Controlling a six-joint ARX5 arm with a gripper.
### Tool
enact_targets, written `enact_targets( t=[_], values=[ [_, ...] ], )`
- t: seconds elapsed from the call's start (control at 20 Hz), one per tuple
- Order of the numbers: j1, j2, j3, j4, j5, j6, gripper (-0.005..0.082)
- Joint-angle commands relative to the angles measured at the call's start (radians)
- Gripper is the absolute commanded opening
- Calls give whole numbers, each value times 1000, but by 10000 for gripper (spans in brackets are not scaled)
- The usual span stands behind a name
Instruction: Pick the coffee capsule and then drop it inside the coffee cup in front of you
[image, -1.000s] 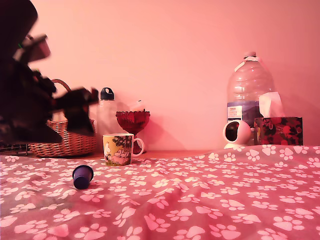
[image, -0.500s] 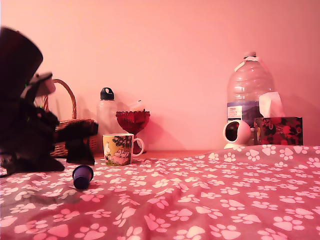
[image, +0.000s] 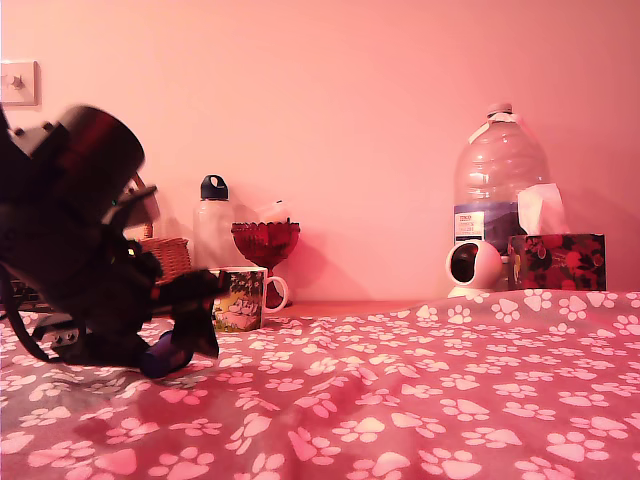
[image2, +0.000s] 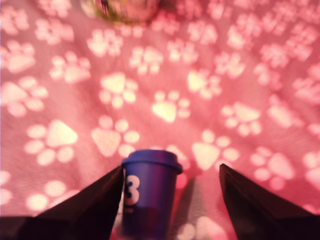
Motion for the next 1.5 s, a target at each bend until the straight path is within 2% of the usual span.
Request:
enact_targets(
  t=[0.0, 0.15, 0.25, 0.35, 0.5, 0.7, 0.95, 1.2, 1.35, 1.45],
  values=[
    [2, 13, 0, -13, 1, 6, 527],
    [6, 12, 0, -35, 1, 42, 460],
    [6, 12, 0, -52, 2, 66, 457],
    [6, 11, 0, -68, 2, 69, 454],
    [6, 8, 0, -100, 24, 117, 334],
    [6, -29, 0, -140, 26, 145, 189],
    [6, -123, 0, -172, 27, 186, 178],
    [6, -217, 1, -242, 31, 288, 178],
    [6, -283, 1, -278, 39, 327, 178],
    [6, -316, 1, -298, 50, 328, 178]
  ],
)
